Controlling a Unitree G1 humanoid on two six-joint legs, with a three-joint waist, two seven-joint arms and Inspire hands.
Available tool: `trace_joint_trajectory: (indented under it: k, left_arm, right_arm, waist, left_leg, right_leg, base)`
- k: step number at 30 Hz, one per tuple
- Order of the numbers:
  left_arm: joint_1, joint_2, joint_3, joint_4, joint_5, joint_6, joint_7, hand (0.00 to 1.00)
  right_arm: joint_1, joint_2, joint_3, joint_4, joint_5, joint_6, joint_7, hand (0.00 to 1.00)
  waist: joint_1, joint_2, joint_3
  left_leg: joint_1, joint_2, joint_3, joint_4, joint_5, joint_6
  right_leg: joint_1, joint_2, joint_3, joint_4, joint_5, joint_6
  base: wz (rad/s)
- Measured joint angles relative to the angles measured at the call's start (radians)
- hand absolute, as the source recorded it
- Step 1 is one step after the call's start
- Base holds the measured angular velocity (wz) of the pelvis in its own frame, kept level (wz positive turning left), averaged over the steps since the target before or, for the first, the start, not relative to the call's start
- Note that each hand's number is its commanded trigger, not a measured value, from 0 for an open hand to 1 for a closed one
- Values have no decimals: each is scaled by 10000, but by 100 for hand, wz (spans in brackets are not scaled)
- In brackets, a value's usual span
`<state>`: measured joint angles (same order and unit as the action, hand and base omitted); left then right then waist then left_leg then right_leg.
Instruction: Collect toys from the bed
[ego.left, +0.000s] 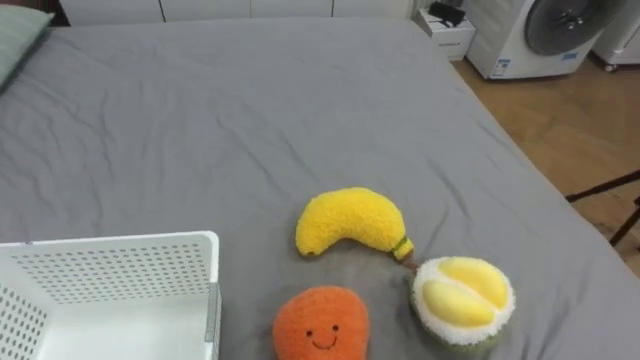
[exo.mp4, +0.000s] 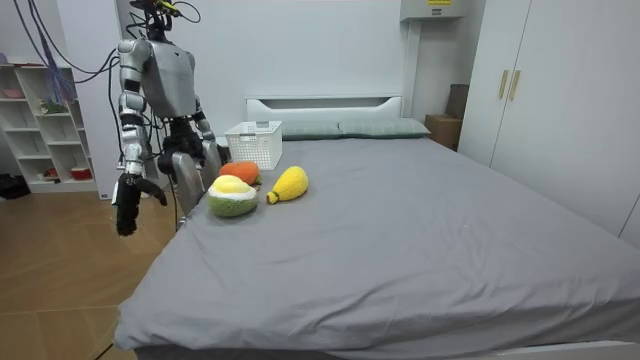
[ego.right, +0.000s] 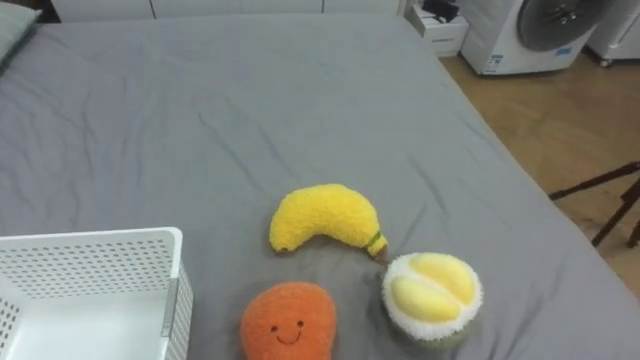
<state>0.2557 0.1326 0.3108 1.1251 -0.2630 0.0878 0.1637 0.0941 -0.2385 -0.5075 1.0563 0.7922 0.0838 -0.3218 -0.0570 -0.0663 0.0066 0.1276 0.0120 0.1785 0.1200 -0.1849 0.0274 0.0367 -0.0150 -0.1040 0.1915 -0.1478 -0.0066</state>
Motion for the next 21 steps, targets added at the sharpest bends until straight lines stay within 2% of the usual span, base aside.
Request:
trace_joint_trajectory:
  k: [5, 10, 11, 16, 21]
  left_arm:
    - [-78, 35, -218, -25, 605, 89, 29, 0]
    - [-183, 70, -629, -72, 605, 166, 29, 0]
    - [-217, 75, -644, -71, 613, 167, 30, 0]
    - [-222, 109, -836, -301, 1001, 146, 57, 0]
    - [-199, 86, -930, -397, 996, 146, 123, 0]
  right_arm:
    - [-568, -19, 221, -2642, -556, -26, -1082, 0]
    - [-613, 8, 1296, -5708, -3634, -46, -1202, 0]
    - [-631, 11, 1418, -5950, -4001, -79, -1190, 0]
    - [-684, 9, 2524, -7416, -7996, -100, -759, 0]
    - [-697, 12, 3130, -7588, -9452, -150, -178, 0]
  waist:
    - [6, -60, -27]
    - [72, 50, -27]
    - [73, 45, -18]
    - [398, -28, 6]
    - [494, 0, -34]
  left_leg:
    - [-165, -14, -1, 134, 0, 8]
    - [-284, -31, -13, 120, 19, -8]
    - [-284, -28, -13, 113, 21, -10]
    - [-298, -30, -29, 86, 24, -15]
    - [-299, 3, -147, 95, 27, -9]
  right_leg:
    - [-160, -3, -27, -11, 48, 3]
    - [-212, 14, -117, -35, 53, -8]
    - [-220, 15, -118, -38, 53, -9]
    - [-236, 11, -112, -65, 43, -10]
    - [-200, -5, -118, -69, 41, -5]
  base:
    - [-1]
    - [8]
    - [0]
    - [0]
    - [3]
